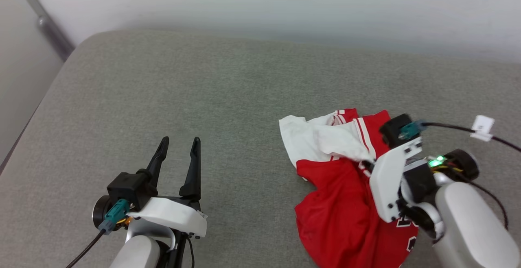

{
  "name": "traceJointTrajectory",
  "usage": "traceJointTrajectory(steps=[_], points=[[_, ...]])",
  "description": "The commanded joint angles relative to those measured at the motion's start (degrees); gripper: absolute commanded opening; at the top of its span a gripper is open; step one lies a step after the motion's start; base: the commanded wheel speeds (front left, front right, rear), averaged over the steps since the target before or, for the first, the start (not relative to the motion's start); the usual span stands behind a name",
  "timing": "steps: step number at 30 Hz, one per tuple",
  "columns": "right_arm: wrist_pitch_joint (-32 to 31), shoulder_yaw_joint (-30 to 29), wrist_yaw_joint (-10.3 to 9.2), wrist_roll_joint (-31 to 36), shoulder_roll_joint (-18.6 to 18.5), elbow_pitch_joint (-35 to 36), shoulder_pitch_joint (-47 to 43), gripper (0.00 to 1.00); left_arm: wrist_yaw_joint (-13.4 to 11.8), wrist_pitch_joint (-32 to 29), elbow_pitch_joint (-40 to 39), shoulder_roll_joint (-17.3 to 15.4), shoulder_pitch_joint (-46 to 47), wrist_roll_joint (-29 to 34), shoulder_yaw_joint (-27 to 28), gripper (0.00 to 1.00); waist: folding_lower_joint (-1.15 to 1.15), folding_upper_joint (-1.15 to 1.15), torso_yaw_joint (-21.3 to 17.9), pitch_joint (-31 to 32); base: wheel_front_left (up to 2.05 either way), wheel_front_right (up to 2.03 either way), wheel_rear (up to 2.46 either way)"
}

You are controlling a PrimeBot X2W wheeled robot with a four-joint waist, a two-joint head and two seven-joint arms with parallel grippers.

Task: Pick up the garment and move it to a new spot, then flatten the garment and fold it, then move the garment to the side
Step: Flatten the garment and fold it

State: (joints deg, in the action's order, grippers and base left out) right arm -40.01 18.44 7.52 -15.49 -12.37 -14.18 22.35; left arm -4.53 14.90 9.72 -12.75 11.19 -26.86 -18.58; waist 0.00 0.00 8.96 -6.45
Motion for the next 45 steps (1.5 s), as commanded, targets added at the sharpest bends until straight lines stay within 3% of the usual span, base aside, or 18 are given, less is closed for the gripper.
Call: traceJointTrajectory(steps=[1,8,12,16,17,18,19,26,33,45], points=[[0.8,-2.0,-0.06,0.2,0.0,1.3,-0.8,0.0,0.2,0.3,0.1,-0.1,-0.4,0.3,0.1,1.0,0.0,0.0,-1.3,0.6,0.0,0.0,0.0],[3.9,-21.2,-0.06,1.3,4.1,5.3,-9.5,0.0,-0.4,0.3,-0.3,-0.2,-1.8,0.3,0.6,1.0,0.0,0.0,-4.5,2.1,0.0,0.0,0.0],[4.9,-33.5,-0.05,0.3,7.5,3.8,-15.5,0.0,-0.2,0.3,-0.3,-0.5,-2.2,0.2,0.5,1.0,0.0,0.0,-5.3,2.3,0.0,0.0,0.0],[6.3,-42.0,-0.05,-0.9,9.3,0.4,-19.7,0.02,-0.3,0.0,-0.4,-0.6,-2.2,0.1,0.2,1.0,0.0,0.0,-5.4,2.3,0.0,0.0,0.0],[6.6,-42.8,-0.05,-0.8,9.5,-0.6,-20.3,0.12,-0.4,-0.1,-0.4,-0.6,-2.2,0.1,0.2,1.0,0.0,0.0,-5.5,2.3,0.0,0.0,0.0],[7.2,-43.2,-0.05,-1.3,9.5,-1.4,-20.4,0.33,-0.5,-0.2,-0.5,-0.7,-2.3,0.0,0.2,1.0,0.0,0.0,-5.5,2.2,0.0,0.0,0.0],[8.1,-43.1,-0.04,-2.5,9.5,-2.5,-20.6,0.98,-0.5,-0.2,-0.6,-0.7,-2.4,0.0,0.3,1.0,0.0,0.0,-5.6,2.2,0.0,0.0,0.0],[20.4,-39.4,-0.05,-5.1,9.5,-2.3,-19.7,1.0,-1.1,-0.5,-0.8,-1.1,-3.6,-0.4,0.3,1.0,0.0,0.0,-6.0,3.1,0.0,0.0,0.0],[33.1,-38.3,-0.05,1.7,9.5,4.8,-21.6,1.0,-2.1,-0.9,-1.3,-1.7,-5.8,-1.0,0.8,1.0,0.0,0.0,-6.6,5.3,0.0,0.0,0.0],[41.0,-27.0,-0.05,7.4,9.5,15.8,-26.0,1.0,-3.6,-2.6,-2.0,-3.4,-8.5,-1.3,1.4,1.0,0.0,0.0,-8.3,7.2,0.0,0.0,0.0]])
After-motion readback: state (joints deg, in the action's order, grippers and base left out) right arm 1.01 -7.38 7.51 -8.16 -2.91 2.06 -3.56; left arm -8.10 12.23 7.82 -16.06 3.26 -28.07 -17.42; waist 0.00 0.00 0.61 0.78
